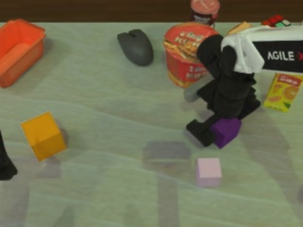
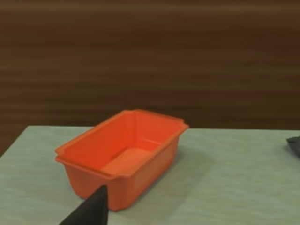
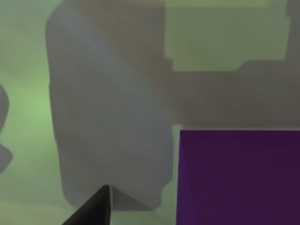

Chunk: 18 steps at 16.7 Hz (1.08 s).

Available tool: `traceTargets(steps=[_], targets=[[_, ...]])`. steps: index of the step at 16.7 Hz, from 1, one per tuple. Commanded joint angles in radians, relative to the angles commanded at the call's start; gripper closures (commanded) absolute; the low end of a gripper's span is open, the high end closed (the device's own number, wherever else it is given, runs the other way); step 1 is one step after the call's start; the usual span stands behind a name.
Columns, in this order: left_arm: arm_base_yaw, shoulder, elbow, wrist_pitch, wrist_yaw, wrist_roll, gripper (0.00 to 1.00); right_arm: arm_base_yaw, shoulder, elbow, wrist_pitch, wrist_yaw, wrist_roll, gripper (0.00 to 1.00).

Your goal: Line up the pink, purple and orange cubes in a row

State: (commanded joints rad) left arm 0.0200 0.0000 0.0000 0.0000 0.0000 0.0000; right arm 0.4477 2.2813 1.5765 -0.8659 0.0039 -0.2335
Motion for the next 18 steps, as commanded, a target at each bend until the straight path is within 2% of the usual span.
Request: traceTargets(steps=[11,18], targets=[[0.000,0.000,0.000,0.000,0.000,0.000,0.00,0.000,0.000,0.000,0.000,0.000,0.000,0.98],[0.000,0.000,0.000,0.000,0.000,0.000,0.00,0.000,0.000,0.000,0.000,0.000,0.000,1.00]])
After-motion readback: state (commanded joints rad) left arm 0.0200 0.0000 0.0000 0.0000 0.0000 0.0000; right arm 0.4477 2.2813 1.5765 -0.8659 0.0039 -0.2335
